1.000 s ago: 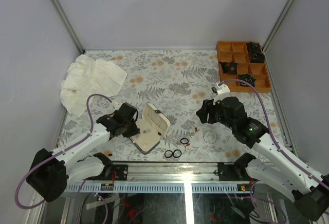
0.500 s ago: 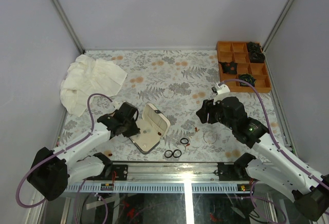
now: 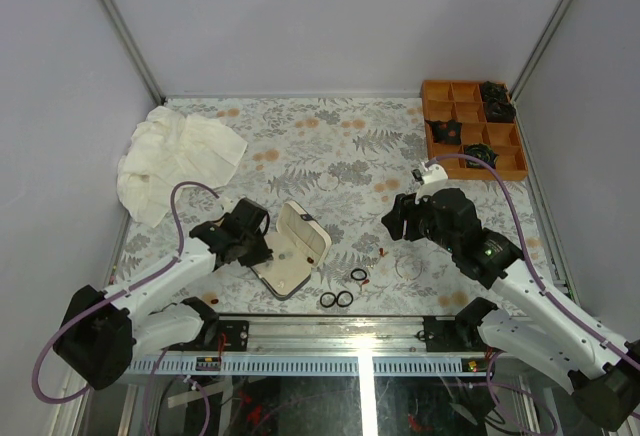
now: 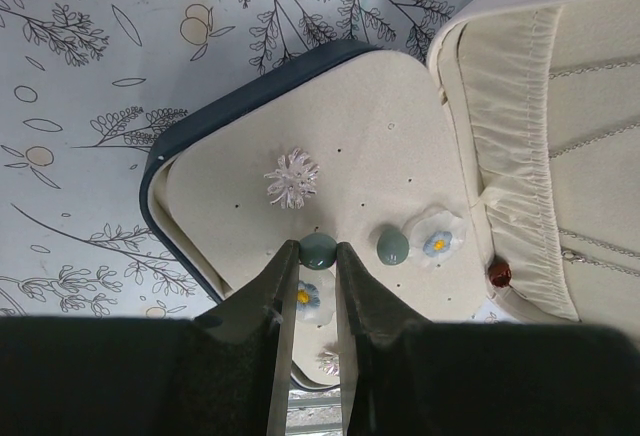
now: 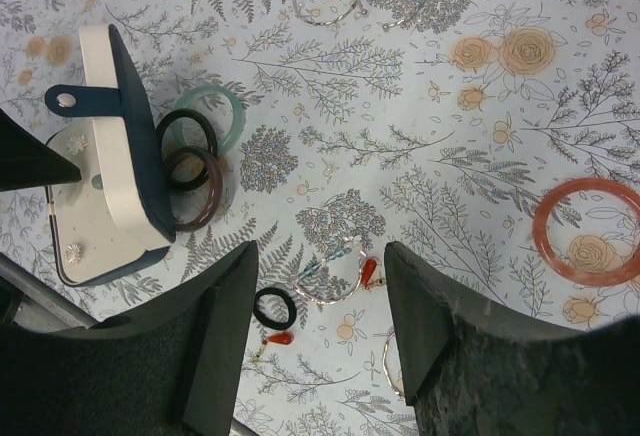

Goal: Organize the mixed jewelry
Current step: Place the jewelry in the jewelry box.

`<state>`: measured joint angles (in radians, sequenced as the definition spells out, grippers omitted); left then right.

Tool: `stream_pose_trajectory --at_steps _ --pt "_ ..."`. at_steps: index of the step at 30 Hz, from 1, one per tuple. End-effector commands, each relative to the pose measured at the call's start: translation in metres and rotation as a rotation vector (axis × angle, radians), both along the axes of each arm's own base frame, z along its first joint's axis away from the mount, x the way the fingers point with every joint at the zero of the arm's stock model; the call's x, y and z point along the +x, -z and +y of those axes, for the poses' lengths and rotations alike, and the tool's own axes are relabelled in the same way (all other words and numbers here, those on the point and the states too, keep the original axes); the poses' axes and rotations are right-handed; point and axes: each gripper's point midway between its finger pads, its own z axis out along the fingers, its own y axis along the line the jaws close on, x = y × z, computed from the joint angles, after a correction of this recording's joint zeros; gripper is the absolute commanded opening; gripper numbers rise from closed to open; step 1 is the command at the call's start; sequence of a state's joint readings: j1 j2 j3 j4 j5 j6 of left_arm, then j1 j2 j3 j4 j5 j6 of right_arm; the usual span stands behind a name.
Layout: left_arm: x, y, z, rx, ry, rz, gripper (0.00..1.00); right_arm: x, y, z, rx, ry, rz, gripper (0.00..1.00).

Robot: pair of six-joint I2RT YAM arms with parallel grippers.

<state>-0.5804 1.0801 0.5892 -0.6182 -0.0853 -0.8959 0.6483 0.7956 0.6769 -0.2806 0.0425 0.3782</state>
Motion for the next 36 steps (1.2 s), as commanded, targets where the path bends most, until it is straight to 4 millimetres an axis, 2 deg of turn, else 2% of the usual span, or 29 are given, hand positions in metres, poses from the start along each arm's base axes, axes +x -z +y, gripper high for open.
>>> stream_pose_trajectory --at_steps 1,18,25,28,36 --pt "0.0076 0.0013 -0.0067 -0.023 0.018 -0.016 0.00 0.0022 -0.0142 0.0031 0.034 0.002 -0.041 0.61" --pt "0.0011 0.0089 -0.0040 -0.003 0.027 0.023 0.00 0.0018 -0.0140 0.0027 0.034 0.002 -0.041 0.61" --pt "0.0027 0.0062 -0.0061 -0.009 0.034 0.021 0.00 0.0019 -0.0143 0.0029 0.036 0.001 -0.042 0.61" --pt "0.0036 0.0043 -0.0069 -0.012 0.036 0.015 0.05 0.0022 -0.0150 0.0035 0.036 0.000 -0.044 0.61" --pt "0.0043 -0.0010 -0.0065 -0.015 0.035 0.007 0.25 0.0025 -0.0163 0.0046 0.038 -0.005 -0.046 0.61"
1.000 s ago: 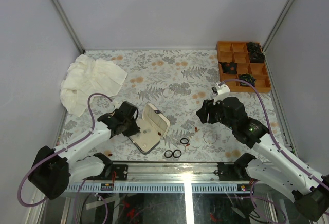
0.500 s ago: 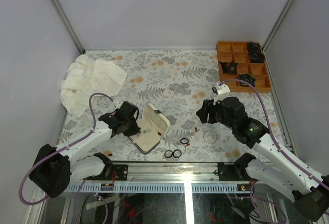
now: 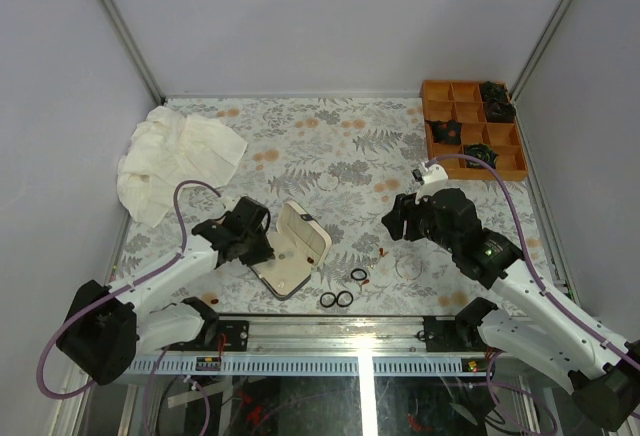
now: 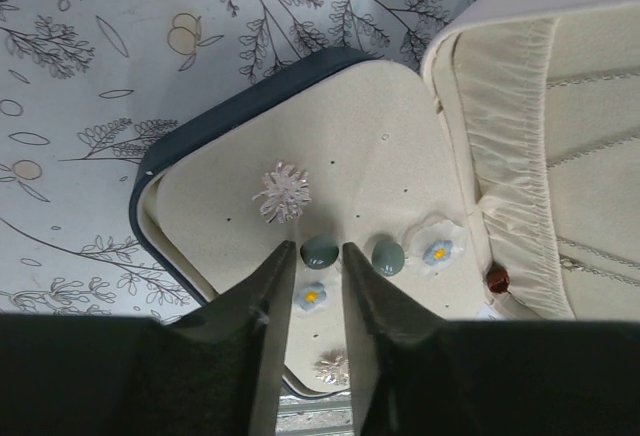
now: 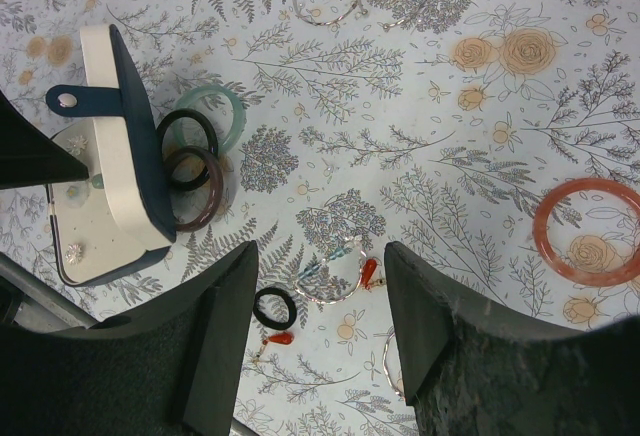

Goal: Organize the mixed jewelry
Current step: Place the jewelry in the jewelry box.

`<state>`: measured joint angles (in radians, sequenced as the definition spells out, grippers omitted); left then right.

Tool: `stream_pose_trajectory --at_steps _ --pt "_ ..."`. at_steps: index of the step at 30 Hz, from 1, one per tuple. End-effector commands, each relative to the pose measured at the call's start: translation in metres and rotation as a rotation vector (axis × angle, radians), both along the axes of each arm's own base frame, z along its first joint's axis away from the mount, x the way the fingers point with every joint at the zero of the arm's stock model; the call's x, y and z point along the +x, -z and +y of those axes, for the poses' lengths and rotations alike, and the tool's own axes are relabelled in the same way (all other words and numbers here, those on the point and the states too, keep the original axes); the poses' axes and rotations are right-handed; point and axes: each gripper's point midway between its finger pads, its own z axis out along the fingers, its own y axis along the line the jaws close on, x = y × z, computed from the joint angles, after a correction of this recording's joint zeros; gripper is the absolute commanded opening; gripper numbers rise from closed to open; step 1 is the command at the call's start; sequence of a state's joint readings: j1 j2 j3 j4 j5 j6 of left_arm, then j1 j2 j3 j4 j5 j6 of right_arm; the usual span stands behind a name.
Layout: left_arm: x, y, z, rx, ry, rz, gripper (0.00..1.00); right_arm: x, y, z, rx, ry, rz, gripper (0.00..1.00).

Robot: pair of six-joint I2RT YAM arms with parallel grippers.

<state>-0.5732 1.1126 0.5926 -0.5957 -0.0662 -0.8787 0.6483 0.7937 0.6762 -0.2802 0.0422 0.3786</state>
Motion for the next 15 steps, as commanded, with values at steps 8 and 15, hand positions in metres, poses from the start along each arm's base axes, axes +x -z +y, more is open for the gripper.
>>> stream_pose_trajectory --at_steps 8,15 --pt "0.003 -0.010 -0.004 -0.017 0.018 -0.017 0.34 0.002 -0.017 0.004 0.038 -0.005 -0.047 0.61" --pt "0.004 -0.024 0.000 -0.021 -0.003 -0.050 0.36 0.002 -0.017 0.006 0.039 -0.014 -0.041 0.61"
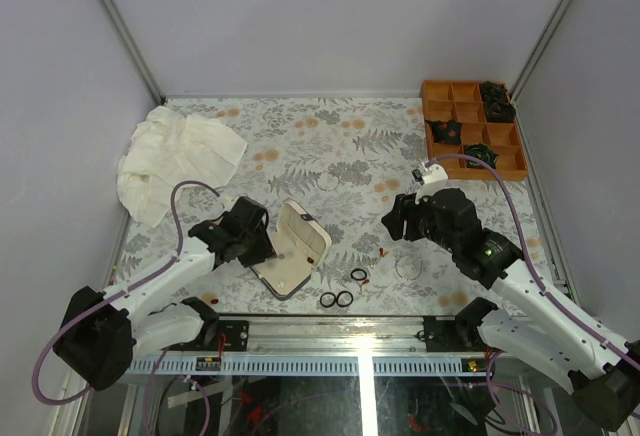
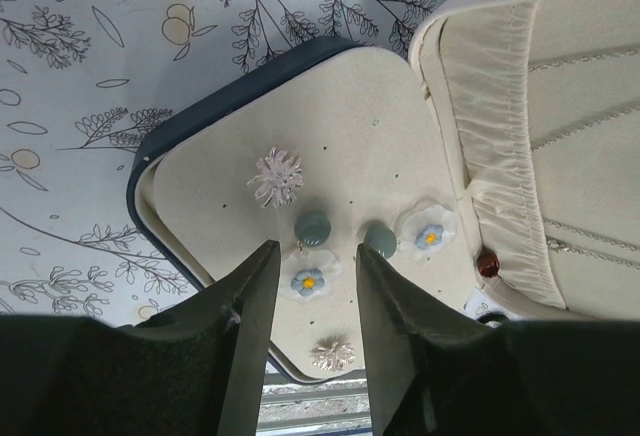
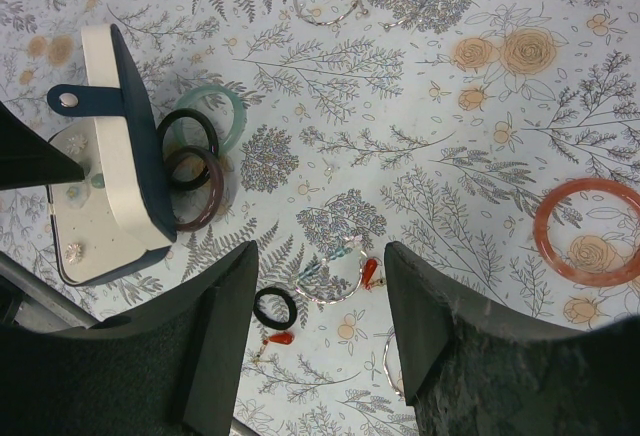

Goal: Organize the mixed jewelry
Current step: Place the jewelry in the jewelry box.

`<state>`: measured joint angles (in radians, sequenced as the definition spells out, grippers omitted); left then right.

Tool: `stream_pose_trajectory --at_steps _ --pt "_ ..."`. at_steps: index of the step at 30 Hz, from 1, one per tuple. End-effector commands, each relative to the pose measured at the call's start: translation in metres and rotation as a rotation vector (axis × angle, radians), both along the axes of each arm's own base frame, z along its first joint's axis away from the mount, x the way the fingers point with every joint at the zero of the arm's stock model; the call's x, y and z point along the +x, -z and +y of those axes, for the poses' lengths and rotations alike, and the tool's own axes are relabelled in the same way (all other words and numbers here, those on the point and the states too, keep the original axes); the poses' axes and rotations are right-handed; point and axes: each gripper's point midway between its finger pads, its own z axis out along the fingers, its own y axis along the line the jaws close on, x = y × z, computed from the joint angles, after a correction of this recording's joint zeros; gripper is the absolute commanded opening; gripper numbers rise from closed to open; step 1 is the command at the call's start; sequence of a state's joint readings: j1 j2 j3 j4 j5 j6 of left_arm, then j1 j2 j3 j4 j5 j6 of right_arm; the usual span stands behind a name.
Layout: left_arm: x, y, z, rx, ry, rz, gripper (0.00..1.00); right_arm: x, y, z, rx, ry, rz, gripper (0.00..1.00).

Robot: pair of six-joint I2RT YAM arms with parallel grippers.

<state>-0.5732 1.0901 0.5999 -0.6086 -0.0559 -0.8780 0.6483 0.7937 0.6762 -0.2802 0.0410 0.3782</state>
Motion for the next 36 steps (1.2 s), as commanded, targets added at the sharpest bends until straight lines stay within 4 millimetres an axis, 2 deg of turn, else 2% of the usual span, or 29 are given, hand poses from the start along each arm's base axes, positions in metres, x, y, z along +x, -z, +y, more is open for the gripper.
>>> stream_pose_trajectory --at_steps 1,10,17,19,26,31,36 --pt "0.005 -0.020 0.002 -0.007 -0.012 -0.045 0.37 0.003 -0.017 0.007 0.037 -0.015 -0.040 0.61" --pt "0.007 -0.037 0.001 -0.048 -0.026 -0.102 0.37 0.004 -0.013 0.011 0.024 -0.026 -0.013 0.61" --pt "0.013 -0.052 -0.004 -0.086 -0.011 -0.164 0.36 0.003 0.006 0.019 0.017 -0.044 0.063 0.60" --pt "0.018 -0.054 -0.007 -0.090 0.002 -0.180 0.32 0.002 0.012 0.020 0.019 -0.045 0.081 0.60" --pt "0.041 -0.057 -0.019 -0.092 0.039 -0.247 0.00 0.002 0.022 0.019 0.005 -0.032 0.111 0.57" --pt "0.053 -0.054 -0.034 -0.124 0.074 -0.260 0.00 0.003 0.026 0.017 -0.014 -0.023 0.116 0.57" --pt "0.054 -0.048 -0.044 -0.151 0.096 -0.249 0.00 0.004 0.027 0.015 -0.028 -0.019 0.113 0.57"
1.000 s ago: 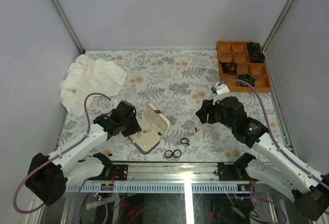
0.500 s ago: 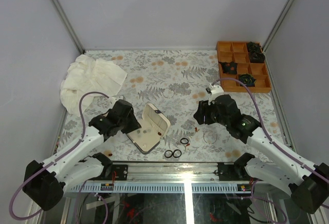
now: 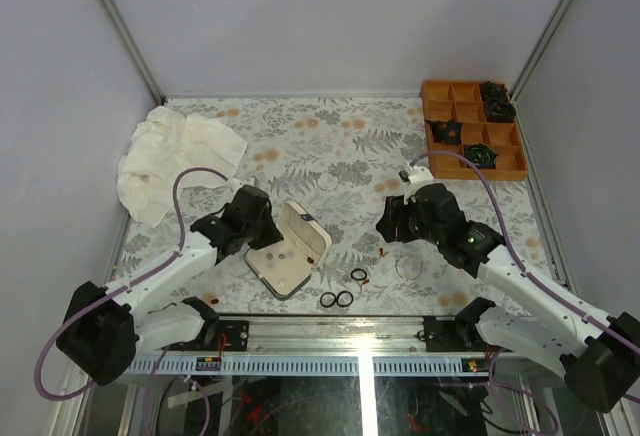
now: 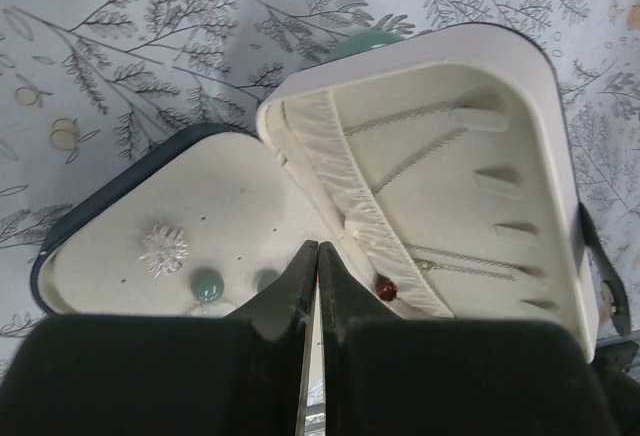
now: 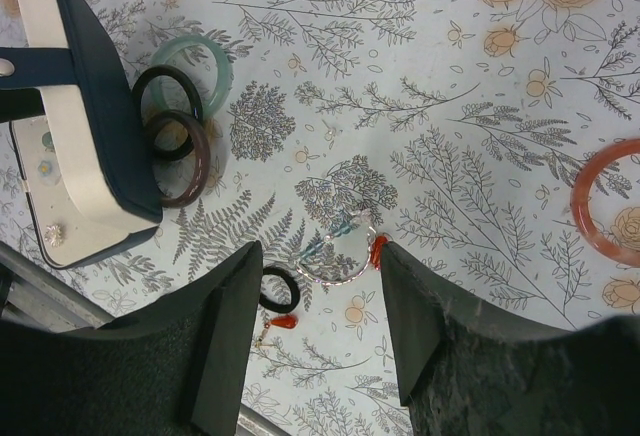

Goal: Organize the mixed jewelry
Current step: Pick up the jewelry from the center of the board.

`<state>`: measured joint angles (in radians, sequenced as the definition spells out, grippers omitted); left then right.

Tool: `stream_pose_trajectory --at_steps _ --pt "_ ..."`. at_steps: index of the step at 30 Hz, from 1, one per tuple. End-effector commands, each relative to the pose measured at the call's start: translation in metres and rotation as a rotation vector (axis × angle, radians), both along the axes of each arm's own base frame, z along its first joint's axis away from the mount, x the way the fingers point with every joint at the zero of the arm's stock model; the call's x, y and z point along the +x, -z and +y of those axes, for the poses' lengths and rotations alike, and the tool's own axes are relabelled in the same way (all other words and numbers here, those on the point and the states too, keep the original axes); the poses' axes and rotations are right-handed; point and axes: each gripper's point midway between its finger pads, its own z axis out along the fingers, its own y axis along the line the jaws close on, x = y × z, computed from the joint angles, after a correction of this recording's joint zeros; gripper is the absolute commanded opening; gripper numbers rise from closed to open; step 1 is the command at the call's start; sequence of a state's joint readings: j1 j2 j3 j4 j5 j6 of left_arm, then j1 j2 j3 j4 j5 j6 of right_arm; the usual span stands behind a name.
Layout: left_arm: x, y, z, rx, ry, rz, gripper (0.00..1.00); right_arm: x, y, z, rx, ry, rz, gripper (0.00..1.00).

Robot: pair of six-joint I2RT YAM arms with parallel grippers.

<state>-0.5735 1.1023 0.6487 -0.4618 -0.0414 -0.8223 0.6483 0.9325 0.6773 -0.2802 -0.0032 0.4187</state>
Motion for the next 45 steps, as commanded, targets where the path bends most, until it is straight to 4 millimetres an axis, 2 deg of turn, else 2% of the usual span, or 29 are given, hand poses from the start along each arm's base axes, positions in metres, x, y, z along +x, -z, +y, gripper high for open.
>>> stream_pose_trajectory --at_steps 1,6,15,28,38,45 --pt "0.016 -0.016 -0.020 -0.068 0.047 -0.082 0.00 0.005 -0.009 0.003 0.007 -0.003 -0.030 0.57" --pt "0.000 -0.006 -0.023 -0.079 0.060 -0.050 0.00 0.004 -0.005 0.003 -0.002 -0.003 -0.023 0.58" --pt "-0.023 0.012 -0.014 -0.080 0.042 0.001 0.00 0.003 -0.004 0.002 -0.007 -0.007 -0.018 0.58" --pt "-0.032 0.028 -0.008 -0.058 0.034 0.041 0.00 0.003 -0.003 0.001 -0.012 -0.006 -0.015 0.58" --pt "-0.040 0.026 -0.005 -0.075 0.023 0.045 0.00 0.004 0.000 0.001 -0.020 -0.006 -0.008 0.58" --pt "-0.040 0.012 0.000 -0.085 0.002 0.004 0.00 0.002 0.012 -0.003 -0.045 0.010 0.024 0.58"
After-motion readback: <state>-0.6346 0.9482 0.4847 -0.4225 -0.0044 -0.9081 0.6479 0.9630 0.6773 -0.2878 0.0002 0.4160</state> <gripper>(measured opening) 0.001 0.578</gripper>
